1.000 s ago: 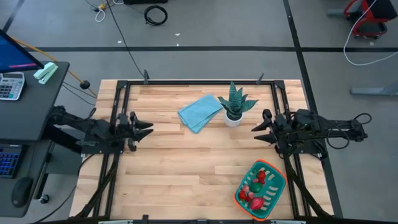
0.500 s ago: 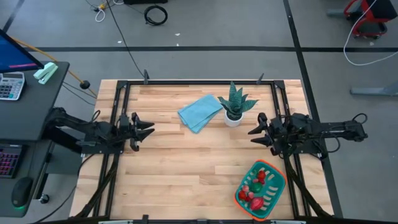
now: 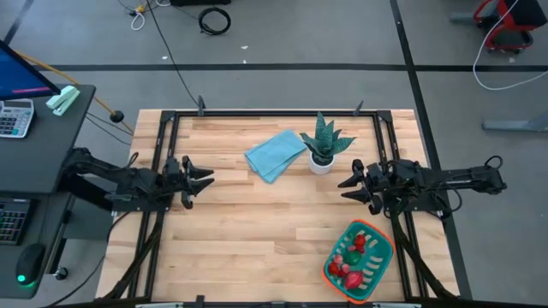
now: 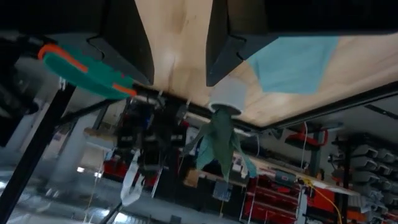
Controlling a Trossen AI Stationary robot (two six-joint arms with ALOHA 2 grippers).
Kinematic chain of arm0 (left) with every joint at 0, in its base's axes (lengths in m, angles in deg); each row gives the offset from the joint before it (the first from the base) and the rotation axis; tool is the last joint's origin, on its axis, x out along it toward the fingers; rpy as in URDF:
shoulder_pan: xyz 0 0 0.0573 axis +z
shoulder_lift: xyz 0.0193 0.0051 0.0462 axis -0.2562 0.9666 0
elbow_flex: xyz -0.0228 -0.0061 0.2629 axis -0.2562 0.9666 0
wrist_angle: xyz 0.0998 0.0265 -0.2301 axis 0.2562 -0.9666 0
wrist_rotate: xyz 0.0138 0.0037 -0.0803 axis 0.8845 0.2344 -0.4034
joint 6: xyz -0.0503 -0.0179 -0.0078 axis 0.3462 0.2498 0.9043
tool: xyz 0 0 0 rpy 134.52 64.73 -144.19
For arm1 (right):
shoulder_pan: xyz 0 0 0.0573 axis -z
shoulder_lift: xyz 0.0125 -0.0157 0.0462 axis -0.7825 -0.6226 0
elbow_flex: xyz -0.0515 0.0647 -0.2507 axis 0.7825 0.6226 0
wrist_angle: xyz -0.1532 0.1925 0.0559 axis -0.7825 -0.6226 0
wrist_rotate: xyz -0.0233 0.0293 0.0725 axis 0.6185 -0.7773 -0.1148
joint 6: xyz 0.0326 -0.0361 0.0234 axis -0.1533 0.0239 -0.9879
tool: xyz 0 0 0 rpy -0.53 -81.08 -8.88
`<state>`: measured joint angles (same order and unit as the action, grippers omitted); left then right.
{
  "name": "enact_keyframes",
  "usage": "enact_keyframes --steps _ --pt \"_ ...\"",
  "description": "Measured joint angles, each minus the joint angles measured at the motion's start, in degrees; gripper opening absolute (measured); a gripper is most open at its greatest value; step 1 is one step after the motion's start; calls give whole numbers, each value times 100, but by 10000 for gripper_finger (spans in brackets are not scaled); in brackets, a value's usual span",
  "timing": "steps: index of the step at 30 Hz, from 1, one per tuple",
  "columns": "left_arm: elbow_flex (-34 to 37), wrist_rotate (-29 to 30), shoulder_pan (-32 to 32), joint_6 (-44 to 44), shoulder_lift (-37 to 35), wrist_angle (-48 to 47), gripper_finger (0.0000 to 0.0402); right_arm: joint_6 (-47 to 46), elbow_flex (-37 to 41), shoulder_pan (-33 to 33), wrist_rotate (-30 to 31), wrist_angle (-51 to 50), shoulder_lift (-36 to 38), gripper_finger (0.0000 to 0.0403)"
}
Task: Pick and placing Produce into tupperware
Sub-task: Return to Home Position
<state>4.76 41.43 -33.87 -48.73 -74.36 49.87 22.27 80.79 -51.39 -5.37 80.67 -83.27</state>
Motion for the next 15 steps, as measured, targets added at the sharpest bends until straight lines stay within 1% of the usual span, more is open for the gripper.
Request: enact_keyframes --steps 3,7,9,15 --pt "0 4 0 2 0 -417 150 6 -10 -1 86 -149 7 167" --pt "2 7 0 83 0 -799 144 -65 -9 -2 788 -974 1 167" --pt "2 7 0 108 -1 -838 141 -158 -9 -2 1107 -1022 -73 167" --pt "4 7 0 111 0 -846 144 -205 -9 -2 1094 -1036 -166 167"
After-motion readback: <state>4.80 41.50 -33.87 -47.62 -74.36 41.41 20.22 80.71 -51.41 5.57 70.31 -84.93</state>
